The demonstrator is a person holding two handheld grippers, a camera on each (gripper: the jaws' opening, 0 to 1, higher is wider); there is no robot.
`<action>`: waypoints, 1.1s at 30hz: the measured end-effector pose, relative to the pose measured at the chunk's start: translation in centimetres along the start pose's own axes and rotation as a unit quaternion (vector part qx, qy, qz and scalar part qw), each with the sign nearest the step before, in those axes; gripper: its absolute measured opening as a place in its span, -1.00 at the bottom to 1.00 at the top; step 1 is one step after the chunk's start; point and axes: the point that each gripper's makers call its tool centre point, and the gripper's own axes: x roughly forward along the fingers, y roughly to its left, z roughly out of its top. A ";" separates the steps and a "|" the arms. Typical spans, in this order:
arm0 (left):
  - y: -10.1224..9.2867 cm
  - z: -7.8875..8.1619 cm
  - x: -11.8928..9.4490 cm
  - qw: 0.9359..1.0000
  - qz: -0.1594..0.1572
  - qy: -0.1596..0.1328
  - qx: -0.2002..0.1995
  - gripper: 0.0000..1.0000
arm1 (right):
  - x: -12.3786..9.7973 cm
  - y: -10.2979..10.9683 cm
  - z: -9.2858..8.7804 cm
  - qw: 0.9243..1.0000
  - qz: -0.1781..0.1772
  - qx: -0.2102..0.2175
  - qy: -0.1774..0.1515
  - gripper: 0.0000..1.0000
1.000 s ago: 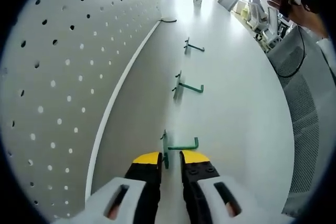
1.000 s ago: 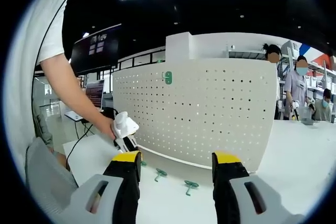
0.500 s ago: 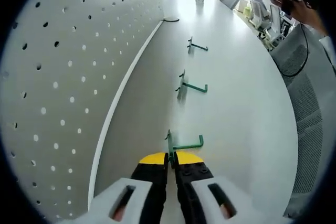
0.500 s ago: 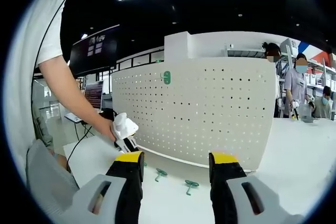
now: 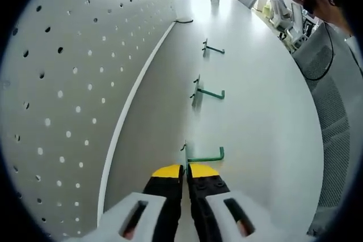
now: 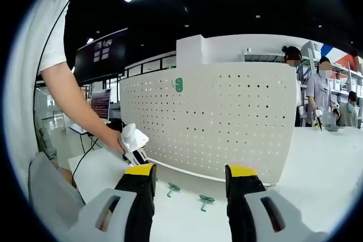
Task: Insert the hook assembly into the mounting plate slot until the hook locks in place.
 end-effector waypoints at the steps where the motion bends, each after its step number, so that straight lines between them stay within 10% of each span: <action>1: 0.0 0.0 0.0 1.000 0.000 0.000 0.001 -0.93 | 0.0 0.0 0.0 1.000 0.000 0.000 0.000 -0.05; 33: 1.0 1.9 -1.9 0.996 0.037 -0.068 -0.041 -0.95 | 0.0 -0.1 -0.2 1.000 0.002 0.001 0.004 -0.06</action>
